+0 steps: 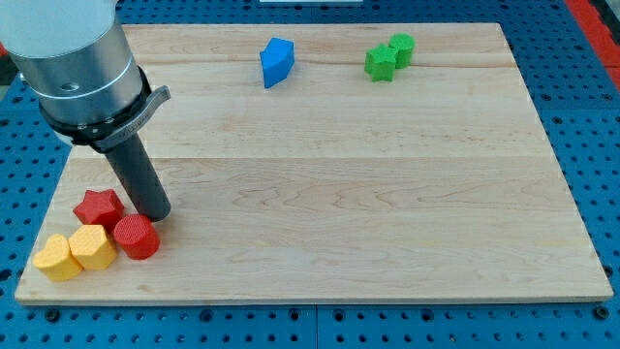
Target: Move red star closer to red circle and yellow hexagon
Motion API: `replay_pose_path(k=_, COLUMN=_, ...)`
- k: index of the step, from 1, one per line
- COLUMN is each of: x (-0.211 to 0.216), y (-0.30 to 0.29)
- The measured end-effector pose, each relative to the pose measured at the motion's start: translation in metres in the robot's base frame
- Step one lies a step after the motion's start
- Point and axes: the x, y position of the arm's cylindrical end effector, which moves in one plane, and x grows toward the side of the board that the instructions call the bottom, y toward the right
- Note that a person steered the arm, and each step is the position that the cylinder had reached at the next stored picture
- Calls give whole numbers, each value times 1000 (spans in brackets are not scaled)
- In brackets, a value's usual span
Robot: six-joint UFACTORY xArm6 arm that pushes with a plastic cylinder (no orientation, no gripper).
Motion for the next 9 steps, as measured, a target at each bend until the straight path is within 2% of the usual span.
replay_pose_path(k=1, x=0, y=1)
replay_pose_path(k=3, x=-4, y=50)
replay_pose_path(k=5, x=-32, y=50)
replay_pose_path(k=9, x=-38, y=-65)
